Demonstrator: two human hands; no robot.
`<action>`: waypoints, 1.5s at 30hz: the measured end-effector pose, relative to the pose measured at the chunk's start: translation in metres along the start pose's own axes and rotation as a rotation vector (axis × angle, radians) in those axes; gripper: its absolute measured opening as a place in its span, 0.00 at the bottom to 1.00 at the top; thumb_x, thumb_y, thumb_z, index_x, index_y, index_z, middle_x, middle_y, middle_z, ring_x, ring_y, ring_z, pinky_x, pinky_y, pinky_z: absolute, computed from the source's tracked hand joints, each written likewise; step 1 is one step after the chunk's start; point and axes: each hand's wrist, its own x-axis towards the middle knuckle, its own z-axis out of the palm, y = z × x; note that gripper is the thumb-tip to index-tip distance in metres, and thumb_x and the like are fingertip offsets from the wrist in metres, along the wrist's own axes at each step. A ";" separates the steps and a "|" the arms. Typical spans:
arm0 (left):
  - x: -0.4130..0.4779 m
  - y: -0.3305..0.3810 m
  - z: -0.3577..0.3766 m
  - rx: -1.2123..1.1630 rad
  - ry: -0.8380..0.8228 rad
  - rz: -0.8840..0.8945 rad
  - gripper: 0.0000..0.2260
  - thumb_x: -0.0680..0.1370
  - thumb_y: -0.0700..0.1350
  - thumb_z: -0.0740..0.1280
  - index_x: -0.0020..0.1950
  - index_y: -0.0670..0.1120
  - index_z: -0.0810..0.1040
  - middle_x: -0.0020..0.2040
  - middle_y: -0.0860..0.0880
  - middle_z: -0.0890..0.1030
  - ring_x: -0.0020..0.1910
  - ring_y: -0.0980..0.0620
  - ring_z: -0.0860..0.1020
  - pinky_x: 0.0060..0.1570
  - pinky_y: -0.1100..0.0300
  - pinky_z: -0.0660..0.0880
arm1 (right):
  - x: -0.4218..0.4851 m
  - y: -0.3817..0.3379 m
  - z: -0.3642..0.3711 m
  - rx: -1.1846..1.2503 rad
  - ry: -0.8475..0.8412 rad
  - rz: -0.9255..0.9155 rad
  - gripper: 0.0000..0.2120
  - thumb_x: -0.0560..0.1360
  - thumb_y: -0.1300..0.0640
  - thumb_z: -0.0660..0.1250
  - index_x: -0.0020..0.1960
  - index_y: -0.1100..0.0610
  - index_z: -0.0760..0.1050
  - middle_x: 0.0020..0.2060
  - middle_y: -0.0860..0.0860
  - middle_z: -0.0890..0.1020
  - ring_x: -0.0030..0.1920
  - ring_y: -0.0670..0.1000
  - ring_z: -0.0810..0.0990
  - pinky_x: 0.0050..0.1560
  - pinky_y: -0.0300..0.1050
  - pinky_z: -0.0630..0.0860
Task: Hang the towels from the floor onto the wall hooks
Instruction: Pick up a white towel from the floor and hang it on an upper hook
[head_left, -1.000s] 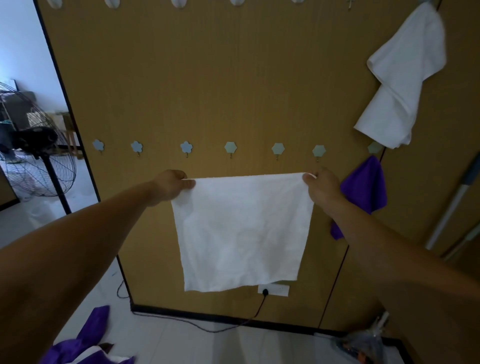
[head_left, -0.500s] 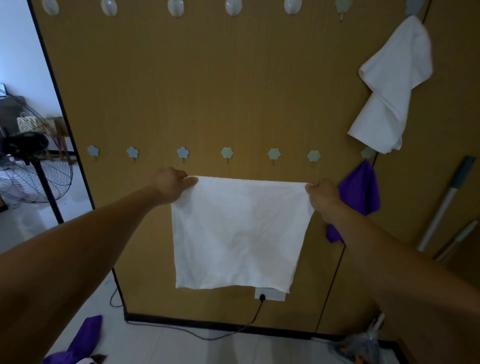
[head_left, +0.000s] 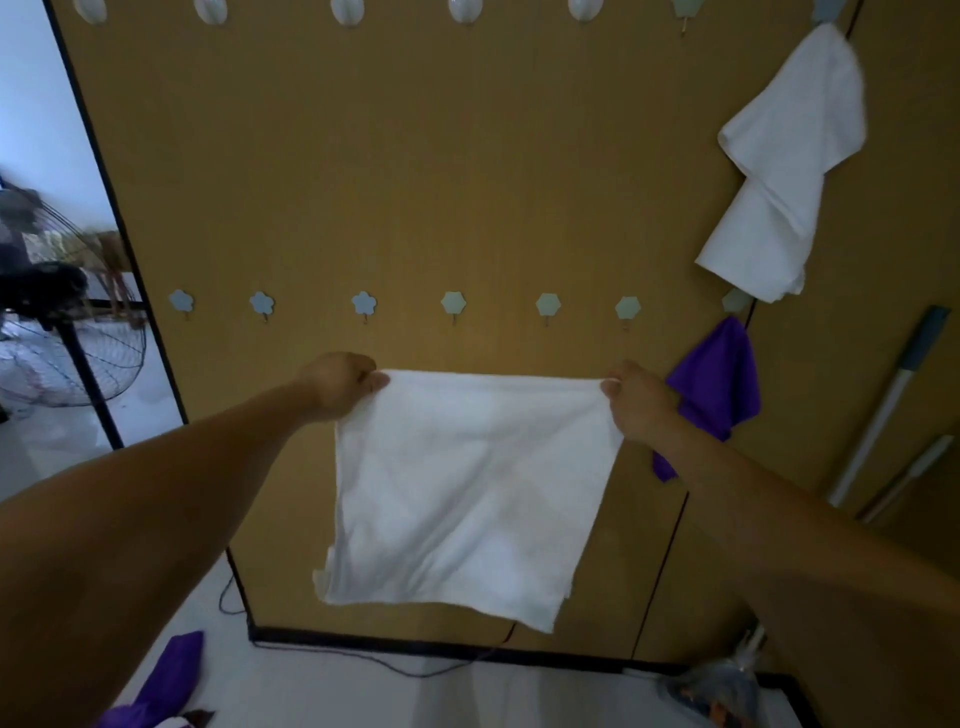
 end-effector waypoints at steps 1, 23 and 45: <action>0.003 0.000 -0.002 -0.033 0.096 0.027 0.21 0.82 0.56 0.54 0.36 0.43 0.72 0.35 0.45 0.75 0.39 0.43 0.75 0.39 0.54 0.67 | 0.004 -0.002 -0.005 0.028 0.021 -0.009 0.10 0.81 0.60 0.57 0.56 0.64 0.73 0.55 0.63 0.78 0.56 0.63 0.77 0.48 0.45 0.70; -0.006 -0.002 0.018 0.058 0.142 0.159 0.15 0.83 0.51 0.54 0.61 0.48 0.76 0.52 0.47 0.82 0.50 0.42 0.79 0.46 0.55 0.73 | 0.009 0.016 -0.003 -0.004 -0.041 0.021 0.11 0.82 0.59 0.56 0.54 0.67 0.71 0.52 0.63 0.78 0.53 0.62 0.77 0.49 0.47 0.72; 0.050 0.078 -0.051 -0.460 0.288 0.277 0.16 0.71 0.34 0.55 0.33 0.54 0.73 0.36 0.59 0.76 0.41 0.52 0.75 0.38 0.68 0.69 | 0.023 -0.036 -0.081 0.224 0.043 -0.166 0.16 0.71 0.34 0.67 0.42 0.47 0.77 0.42 0.47 0.82 0.47 0.52 0.81 0.48 0.48 0.76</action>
